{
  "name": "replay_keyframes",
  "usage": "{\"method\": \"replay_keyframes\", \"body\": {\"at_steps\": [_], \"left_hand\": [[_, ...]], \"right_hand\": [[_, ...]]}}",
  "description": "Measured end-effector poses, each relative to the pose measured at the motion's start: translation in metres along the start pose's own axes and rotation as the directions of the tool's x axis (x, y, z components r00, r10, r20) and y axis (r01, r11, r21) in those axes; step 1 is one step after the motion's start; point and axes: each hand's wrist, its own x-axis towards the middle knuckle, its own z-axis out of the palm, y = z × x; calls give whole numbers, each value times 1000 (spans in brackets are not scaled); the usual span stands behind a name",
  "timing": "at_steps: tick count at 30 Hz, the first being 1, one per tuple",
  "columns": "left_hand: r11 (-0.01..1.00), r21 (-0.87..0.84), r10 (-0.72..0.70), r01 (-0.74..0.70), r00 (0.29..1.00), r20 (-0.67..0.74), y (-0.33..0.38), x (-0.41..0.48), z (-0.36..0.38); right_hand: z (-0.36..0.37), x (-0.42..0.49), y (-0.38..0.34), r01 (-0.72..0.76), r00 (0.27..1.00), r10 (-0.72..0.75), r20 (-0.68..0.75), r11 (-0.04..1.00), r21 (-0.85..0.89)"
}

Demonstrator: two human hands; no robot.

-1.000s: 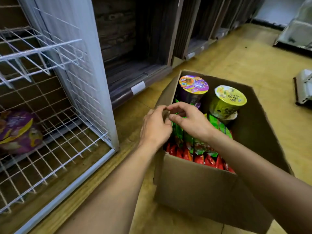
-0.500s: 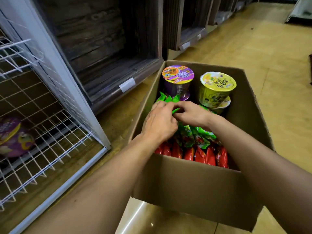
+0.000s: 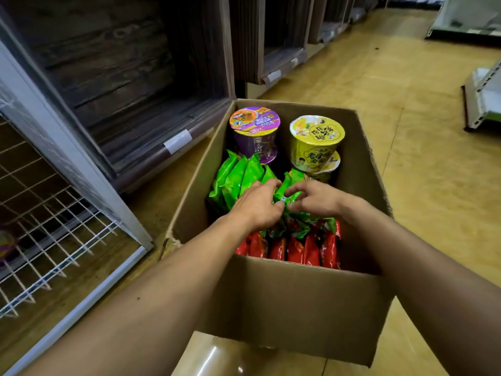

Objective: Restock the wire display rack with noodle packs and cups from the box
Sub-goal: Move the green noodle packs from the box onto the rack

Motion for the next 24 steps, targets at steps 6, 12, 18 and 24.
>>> {"method": "replay_keyframes", "body": {"at_steps": [6, 12, 18, 24], "left_hand": [[999, -44, 6, -7, 1000, -6, -11, 10, 7], [996, -81, 22, -23, 1000, -17, -16, 10, 14], [997, -79, 13, -16, 999, -36, -15, 10, 16], [986, -168, -24, 8, 995, -95, -15, 11, 14]], "right_hand": [[20, 9, 18, -111, 993, 115, 19, 983, -148], [26, 12, 12, -167, 985, 173, -12, 925, -341], [22, 9, 18, -179, 983, 134, -122, 824, -537], [10, 9, 31, -157, 951, 92, -295, 966, -204]]}}
